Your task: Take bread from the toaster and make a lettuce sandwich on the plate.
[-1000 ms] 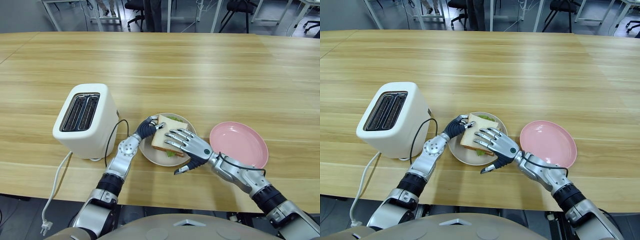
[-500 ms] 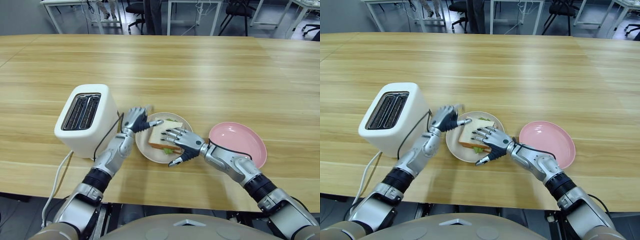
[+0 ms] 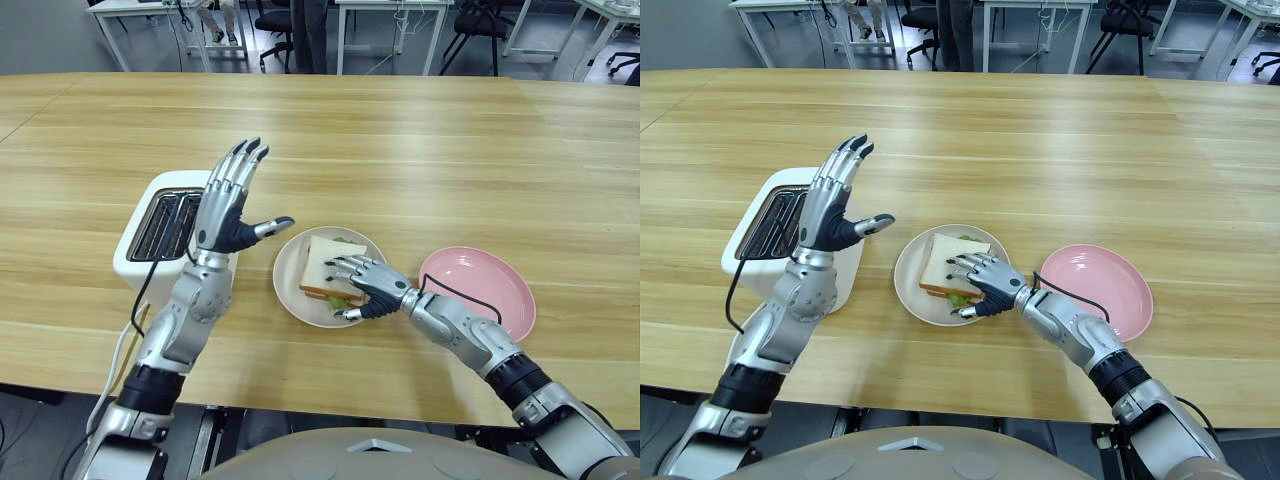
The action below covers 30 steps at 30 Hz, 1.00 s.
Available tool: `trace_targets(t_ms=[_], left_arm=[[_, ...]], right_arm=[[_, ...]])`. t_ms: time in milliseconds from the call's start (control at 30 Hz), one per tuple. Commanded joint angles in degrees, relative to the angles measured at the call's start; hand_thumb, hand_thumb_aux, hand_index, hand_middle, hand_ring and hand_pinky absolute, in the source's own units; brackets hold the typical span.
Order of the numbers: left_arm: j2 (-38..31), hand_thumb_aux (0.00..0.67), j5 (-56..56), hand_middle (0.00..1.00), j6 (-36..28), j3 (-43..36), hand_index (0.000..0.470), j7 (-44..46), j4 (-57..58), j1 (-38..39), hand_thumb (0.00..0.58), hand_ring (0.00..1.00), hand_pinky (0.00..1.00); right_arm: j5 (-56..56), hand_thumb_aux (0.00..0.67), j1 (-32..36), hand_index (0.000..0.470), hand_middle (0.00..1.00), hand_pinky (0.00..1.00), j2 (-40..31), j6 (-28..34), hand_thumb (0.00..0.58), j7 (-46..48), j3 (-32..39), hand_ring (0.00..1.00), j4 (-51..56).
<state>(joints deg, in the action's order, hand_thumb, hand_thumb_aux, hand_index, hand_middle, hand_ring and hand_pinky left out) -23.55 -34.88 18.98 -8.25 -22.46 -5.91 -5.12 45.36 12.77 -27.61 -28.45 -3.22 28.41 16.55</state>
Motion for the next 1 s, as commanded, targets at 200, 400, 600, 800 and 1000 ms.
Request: trace_targets(t_ms=[200, 400, 600, 800, 1000], left_arm=[[-1.48, 0.670, 15.18, 1.00, 11.71, 1.28, 0.460, 10.68, -2.71, 7.32, 0.580, 1.00, 1.00], [-7.75, 0.670, 25.74, 1.00, 19.61, -0.45, 0.460, 23.61, -4.63, 11.93, 0.580, 1.00, 1.00], [-16.52, 0.670, 29.62, 1.00, 17.83, -6.85, 0.460, 40.10, -5.29, 19.74, 0.580, 1.00, 1.00], [-17.67, 0.670, 19.98, 1.00, 11.22, -12.35, 0.460, 47.74, -5.65, 23.25, 0.580, 1.00, 1.00], [-15.32, 0.670, 1.72, 1.00, 5.97, -15.26, 0.460, 45.27, 0.07, 18.54, 0.580, 1.00, 1.00]], right_arm=[[-28.06, 0.670, -4.30, 0.460, 0.90, 0.90, 2.31, -6.91, 0.580, 4.21, -11.39, 0.90, -9.67], [-42.92, 0.670, -12.88, 0.460, 1.00, 1.00, -0.56, -4.55, 0.580, 18.72, -9.62, 1.00, -16.94], [-39.25, 0.670, -24.06, 0.460, 1.00, 1.00, -2.95, -5.91, 0.580, 25.16, -5.06, 1.00, -18.46], [-33.03, 0.670, -28.91, 0.460, 1.00, 1.00, -2.14, -7.45, 0.580, 25.02, -3.24, 1.00, -15.91], [-22.89, 0.670, -26.75, 0.460, 1.00, 1.00, -0.19, -8.03, 0.580, 20.87, -3.14, 1.00, -12.42]])
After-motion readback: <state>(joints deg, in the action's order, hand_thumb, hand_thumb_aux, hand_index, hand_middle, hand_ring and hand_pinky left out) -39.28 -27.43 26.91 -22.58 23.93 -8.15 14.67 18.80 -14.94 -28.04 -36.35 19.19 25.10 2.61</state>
